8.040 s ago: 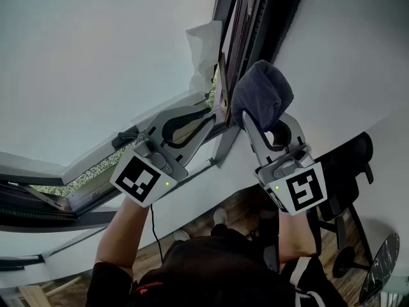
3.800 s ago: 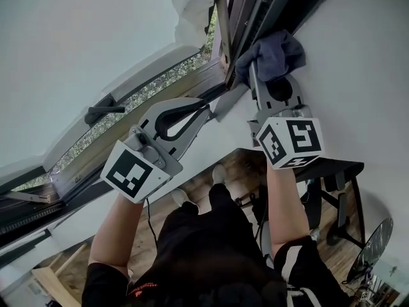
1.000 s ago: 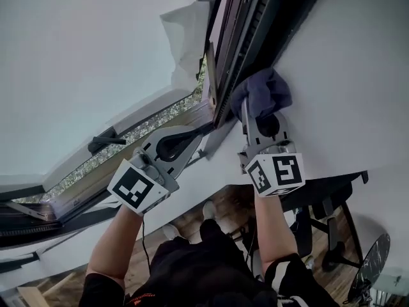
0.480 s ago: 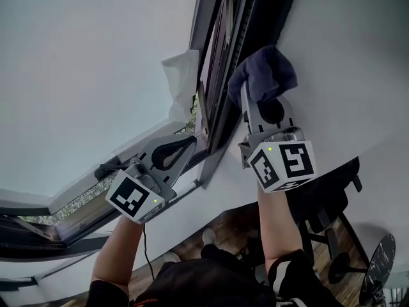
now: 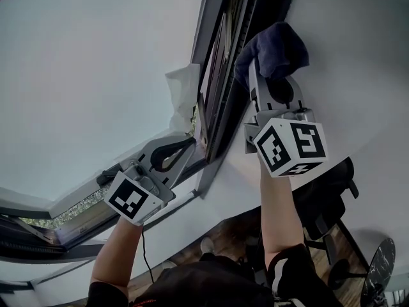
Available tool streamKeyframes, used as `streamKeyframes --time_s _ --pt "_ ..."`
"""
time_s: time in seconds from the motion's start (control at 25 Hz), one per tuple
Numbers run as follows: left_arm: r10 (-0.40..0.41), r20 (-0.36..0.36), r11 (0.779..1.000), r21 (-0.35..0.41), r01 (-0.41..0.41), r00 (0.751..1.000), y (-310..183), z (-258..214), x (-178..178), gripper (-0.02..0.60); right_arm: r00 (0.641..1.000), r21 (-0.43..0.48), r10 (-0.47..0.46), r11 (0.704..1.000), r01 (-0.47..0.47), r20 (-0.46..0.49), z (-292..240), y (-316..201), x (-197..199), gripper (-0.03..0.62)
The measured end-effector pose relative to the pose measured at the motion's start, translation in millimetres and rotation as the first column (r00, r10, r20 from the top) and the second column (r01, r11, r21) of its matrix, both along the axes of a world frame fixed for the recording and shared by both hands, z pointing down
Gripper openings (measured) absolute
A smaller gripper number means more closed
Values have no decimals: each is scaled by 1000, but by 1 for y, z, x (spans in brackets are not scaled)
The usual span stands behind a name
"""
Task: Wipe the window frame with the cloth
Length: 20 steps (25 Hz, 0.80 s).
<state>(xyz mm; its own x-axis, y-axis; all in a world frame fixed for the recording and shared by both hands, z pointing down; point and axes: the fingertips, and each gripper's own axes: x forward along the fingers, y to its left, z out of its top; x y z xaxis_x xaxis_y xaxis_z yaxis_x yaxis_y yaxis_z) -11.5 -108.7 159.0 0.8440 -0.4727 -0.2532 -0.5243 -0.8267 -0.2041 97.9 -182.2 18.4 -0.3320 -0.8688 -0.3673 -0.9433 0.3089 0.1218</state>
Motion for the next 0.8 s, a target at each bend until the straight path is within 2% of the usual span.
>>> streamKeyframes --time_s 0.12,0.24,0.36,0.72,0.8 --pt "-13 20 999 -45 13 1000 0 2 -2 18 1000 15 5 1000 -5 7 -10 0 1 51" --pt "-17 13 1000 -13 17 1000 0 -2 -6 18 1000 28 21 999 -21 12 -21 -1 4 51" --pt "-19 14 999 -45 20 1000 2 -3 -6 18 999 29 36 999 -36 10 -27 -3 6 51" --pt "-15 22 996 -83 17 1000 -3 12 -4 18 999 -21 41 999 -41 7 -5 -17 6 51" --pt "-13 27 997 -71 15 1000 -4 16 -4 18 999 -28 42 999 -42 10 0 -17 6 51"
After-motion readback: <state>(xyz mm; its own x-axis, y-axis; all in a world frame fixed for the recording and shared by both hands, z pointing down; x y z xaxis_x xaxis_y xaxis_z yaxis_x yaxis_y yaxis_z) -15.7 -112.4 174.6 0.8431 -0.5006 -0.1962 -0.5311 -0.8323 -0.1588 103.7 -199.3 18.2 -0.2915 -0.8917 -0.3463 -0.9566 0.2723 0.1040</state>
